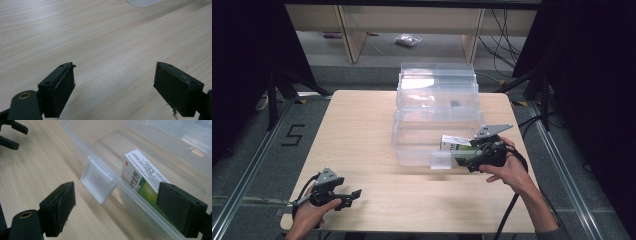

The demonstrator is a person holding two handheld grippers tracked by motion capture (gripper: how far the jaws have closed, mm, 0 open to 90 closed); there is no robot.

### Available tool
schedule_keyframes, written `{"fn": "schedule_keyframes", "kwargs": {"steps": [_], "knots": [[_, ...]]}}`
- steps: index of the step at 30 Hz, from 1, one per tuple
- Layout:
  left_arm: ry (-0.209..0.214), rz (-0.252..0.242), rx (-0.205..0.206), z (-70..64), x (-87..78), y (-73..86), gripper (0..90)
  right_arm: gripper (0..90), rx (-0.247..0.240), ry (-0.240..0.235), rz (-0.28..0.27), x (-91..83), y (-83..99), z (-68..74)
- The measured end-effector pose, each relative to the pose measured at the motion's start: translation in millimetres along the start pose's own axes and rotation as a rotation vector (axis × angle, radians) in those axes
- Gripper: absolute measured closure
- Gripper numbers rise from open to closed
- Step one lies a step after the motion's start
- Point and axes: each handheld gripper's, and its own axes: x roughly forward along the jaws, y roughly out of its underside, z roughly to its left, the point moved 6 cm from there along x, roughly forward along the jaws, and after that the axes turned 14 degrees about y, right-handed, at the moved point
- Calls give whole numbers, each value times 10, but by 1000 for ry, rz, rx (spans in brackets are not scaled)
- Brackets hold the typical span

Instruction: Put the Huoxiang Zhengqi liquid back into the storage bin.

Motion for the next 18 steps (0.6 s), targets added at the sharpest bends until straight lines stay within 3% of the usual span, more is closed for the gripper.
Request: {"fn": "schedule_keyframes", "kwargs": {"steps": [3,5,6,7,8,10,18], "knots": [[0,-2,0,1,1,-2,161,163,19,7,-16,13,36,9],[1,-1,0,0,0,-1,161,163,3,3,-10,13,57,0],[1,4,1,1,-3,2,161,163,21,11,2,4,81,7],[1,5,2,1,-3,2,161,163,4,6,-8,8,87,1],[0,4,2,1,-2,1,161,164,16,13,-23,20,93,9],[0,0,0,-2,-1,-1,161,163,30,3,4,-5,129,26],[0,-1,0,-2,1,-1,161,163,26,1,-19,-39,185,18]]}}
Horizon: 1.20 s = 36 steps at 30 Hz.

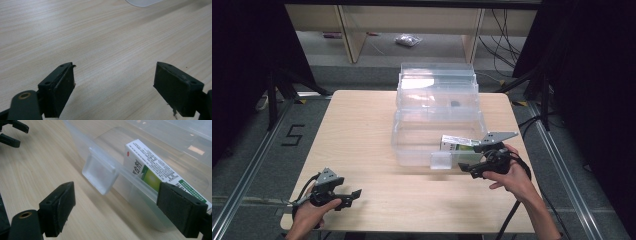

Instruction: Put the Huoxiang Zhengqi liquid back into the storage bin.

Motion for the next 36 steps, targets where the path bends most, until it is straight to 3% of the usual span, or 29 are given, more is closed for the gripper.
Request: {"fn": "schedule_keyframes", "kwargs": {"steps": [7,10,12,14,20,21,22,29,31,32,33,34,35,36], "knots": [[-1,-4,2,0,3,-1,161,163,14,-3,-6,-28,79,26],[2,-9,3,2,6,0,161,162,54,-4,4,-48,111,64],[-1,-3,2,2,0,-2,161,162,23,6,-21,-30,121,52],[0,-3,2,1,-1,-2,161,162,39,3,-7,-34,148,79],[-1,-19,7,1,0,-6,161,162,15,23,-17,6,232,102],[-1,-17,5,-2,0,-6,161,162,35,25,-6,2,249,131],[-1,-11,6,-2,-2,-5,161,162,2,32,-25,15,256,123],[0,-10,9,-5,-2,-6,161,162,-8,13,-28,26,311,166],[1,-12,10,-5,1,-5,161,162,14,19,-22,11,336,174],[3,-42,-9,-22,22,-16,161,162,-2,23,-38,23,348,156],[5,-55,-16,-30,32,-23,161,162,19,25,-26,12,368,160],[6,-52,-16,-30,30,-23,161,162,8,19,-34,24,382,152],[7,-45,-18,-31,26,-20,161,162,46,24,-16,6,409,172],[7,-41,-19,-31,24,-19,161,162,27,26,-34,15,417,148]]}}
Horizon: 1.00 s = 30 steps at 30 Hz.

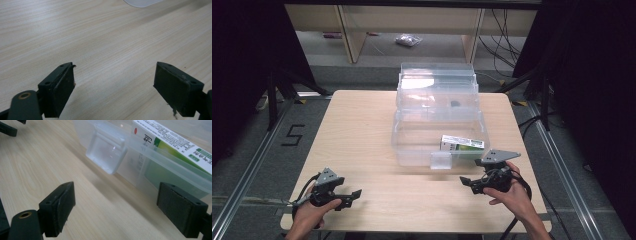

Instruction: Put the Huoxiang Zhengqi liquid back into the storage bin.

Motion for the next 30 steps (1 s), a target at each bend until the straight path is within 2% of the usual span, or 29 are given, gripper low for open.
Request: {"fn": "schedule_keyframes", "kwargs": {"steps": [1,3,5,6,7,9,18,22,23,24,26,30], "knots": [[-2,-12,6,2,8,-4,161,162,-9,5,-5,7,15,-11],[0,4,0,-1,0,2,161,162,-1,0,1,6,61,-5],[-1,8,4,3,-5,2,161,162,27,-5,18,-1,106,9],[-1,8,4,2,-4,2,161,162,23,-1,7,4,119,10],[-1,9,5,2,-5,3,161,162,35,-8,24,6,154,23],[-1,41,27,17,-28,14,161,162,17,-4,20,21,177,12],[-1,40,27,15,-28,15,161,162,12,14,42,40,278,40],[-6,23,28,13,-17,10,161,162,8,0,44,35,327,60],[-5,27,27,12,-18,12,161,162,34,4,60,19,344,83],[-3,43,25,11,-27,14,161,162,21,14,56,19,355,75],[-6,29,28,12,-21,11,161,162,14,20,51,17,377,68],[-3,40,28,12,-28,12,161,162,10,19,59,13,425,94]]}}
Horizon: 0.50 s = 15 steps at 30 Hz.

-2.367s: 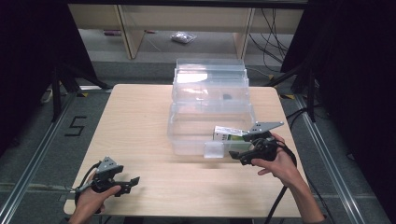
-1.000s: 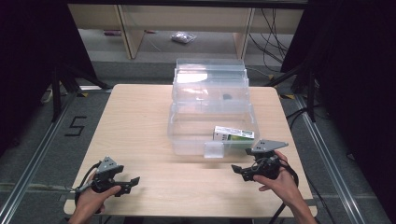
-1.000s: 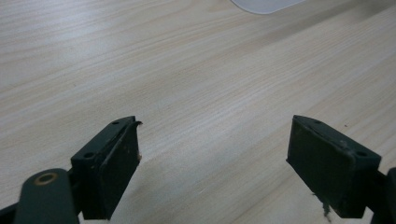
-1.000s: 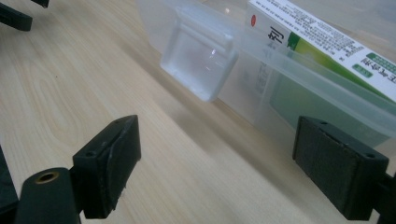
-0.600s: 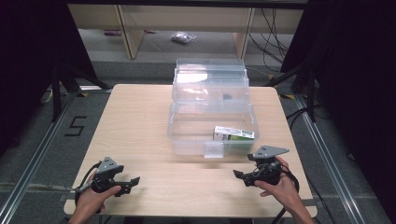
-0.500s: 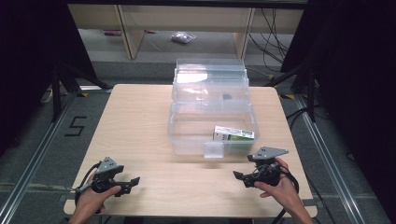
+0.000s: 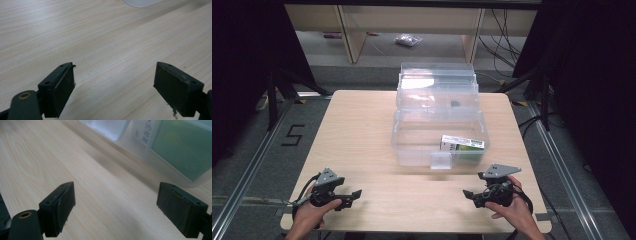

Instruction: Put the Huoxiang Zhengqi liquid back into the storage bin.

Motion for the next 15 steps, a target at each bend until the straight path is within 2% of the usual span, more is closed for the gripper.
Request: {"fn": "schedule_keyframes", "kwargs": {"steps": [7,10,11,13,14,15], "knots": [[-1,-6,1,-1,3,-3,161,162,-19,-5,19,8,83,39],[-2,-7,2,-2,3,-3,161,162,-20,6,23,2,118,46],[-1,-6,2,-2,3,-3,161,162,-14,5,46,-12,140,51],[-1,-5,2,-3,3,-3,161,162,-9,-4,44,-12,151,68],[-1,-1,5,-1,0,-1,161,162,-31,-9,40,-8,174,51],[-2,-5,3,-2,2,-3,161,162,-11,15,57,-29,195,50]]}}
